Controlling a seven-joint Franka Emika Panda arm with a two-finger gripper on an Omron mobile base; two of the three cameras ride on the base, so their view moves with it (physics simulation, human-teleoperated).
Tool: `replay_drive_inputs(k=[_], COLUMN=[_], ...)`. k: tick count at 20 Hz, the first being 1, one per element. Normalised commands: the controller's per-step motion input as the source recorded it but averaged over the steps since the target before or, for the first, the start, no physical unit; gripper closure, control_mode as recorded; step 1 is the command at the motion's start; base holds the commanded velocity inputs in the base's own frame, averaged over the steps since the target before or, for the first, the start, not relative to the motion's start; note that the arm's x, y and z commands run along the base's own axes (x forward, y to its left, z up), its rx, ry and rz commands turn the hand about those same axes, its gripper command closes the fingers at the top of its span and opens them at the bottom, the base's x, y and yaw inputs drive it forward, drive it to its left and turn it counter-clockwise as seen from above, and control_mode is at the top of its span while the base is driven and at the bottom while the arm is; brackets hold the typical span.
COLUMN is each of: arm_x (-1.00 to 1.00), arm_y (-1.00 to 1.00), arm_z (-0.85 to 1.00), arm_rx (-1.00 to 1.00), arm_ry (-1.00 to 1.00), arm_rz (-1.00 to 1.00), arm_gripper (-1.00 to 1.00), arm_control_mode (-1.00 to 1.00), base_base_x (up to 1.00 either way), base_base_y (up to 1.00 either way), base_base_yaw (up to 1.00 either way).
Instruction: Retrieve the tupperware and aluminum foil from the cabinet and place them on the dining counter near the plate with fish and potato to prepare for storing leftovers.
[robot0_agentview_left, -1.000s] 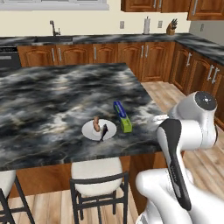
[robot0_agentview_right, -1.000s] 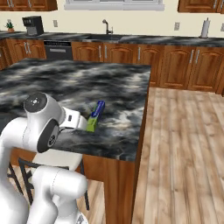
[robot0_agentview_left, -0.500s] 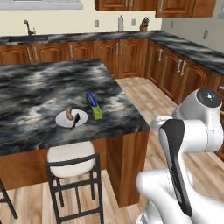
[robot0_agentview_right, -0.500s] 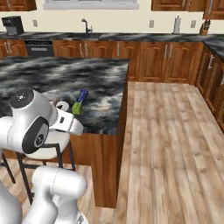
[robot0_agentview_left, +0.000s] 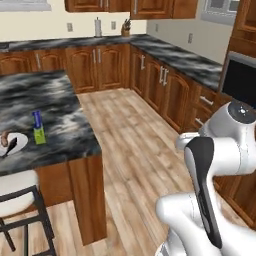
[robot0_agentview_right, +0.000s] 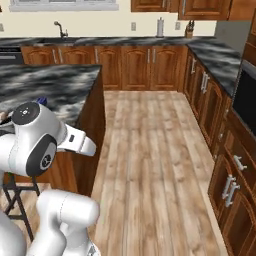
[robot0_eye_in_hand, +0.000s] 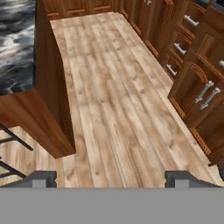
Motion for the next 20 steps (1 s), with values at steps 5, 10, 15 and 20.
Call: replay_drive_inputs(k=[5, 10, 15, 20], arm_x=[0.0, 0.0, 0.0, 0.0], arm_y=[0.0, 0.0, 0.0, 0.0], arm_z=[0.0, 0.0, 0.0, 0.0], arm_rx=[0.0, 0.0, 0.0, 0.0], arm_ry=[0.0, 0.0, 0.0, 0.0], arm_rz=[0.0, 0.0, 0.0, 0.0], arm_gripper=[-1.0, -1.0, -1.0, -1.0], arm_control_mode=[1.0, 1.0, 1.0, 1.0], base_base_x=[0.91, 1.0, 1.0, 1.0], base_base_y=[-0.63, -0.37, -0.08, 0.0], base_base_yaw=[-0.01, 0.0, 0.0, 0.01])
